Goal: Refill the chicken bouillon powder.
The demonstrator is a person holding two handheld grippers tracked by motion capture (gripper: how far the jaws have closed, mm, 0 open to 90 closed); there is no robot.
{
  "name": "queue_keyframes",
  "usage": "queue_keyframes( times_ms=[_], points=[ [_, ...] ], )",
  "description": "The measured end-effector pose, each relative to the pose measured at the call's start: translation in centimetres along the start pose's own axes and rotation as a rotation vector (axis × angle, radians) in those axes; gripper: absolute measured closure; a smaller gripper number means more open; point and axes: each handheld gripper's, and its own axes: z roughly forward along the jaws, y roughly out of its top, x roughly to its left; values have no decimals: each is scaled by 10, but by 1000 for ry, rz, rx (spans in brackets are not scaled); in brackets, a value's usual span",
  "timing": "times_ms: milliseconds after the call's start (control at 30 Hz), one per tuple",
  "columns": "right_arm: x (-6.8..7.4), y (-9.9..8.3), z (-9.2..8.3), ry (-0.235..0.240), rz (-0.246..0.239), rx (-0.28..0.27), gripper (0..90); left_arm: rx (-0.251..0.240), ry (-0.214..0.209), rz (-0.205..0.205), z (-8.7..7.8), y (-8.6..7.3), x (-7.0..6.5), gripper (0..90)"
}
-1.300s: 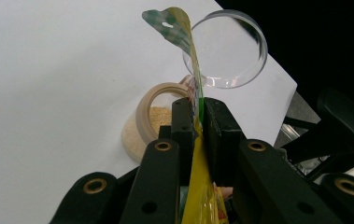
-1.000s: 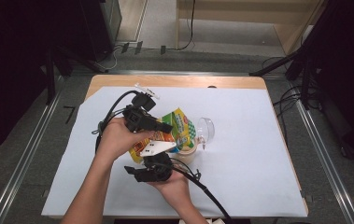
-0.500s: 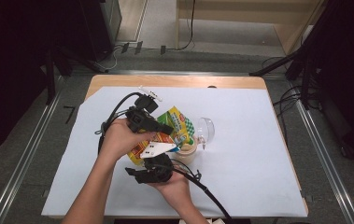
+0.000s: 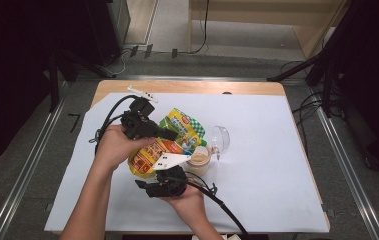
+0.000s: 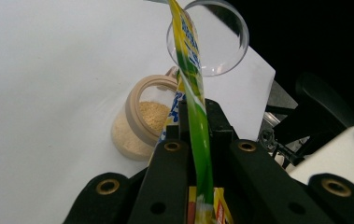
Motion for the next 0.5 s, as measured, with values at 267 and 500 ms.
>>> queue_keyframes(
  times_ms=[267, 500],
  points=[
    [-1, 0, -5, -11, 1, -20, 464, -63, -19, -13, -20, -4, 4, 895],
    [-6, 0, -12, -29, 14, -38, 462, -125, -5, -30, -41, -9, 11, 896]
  ],
)
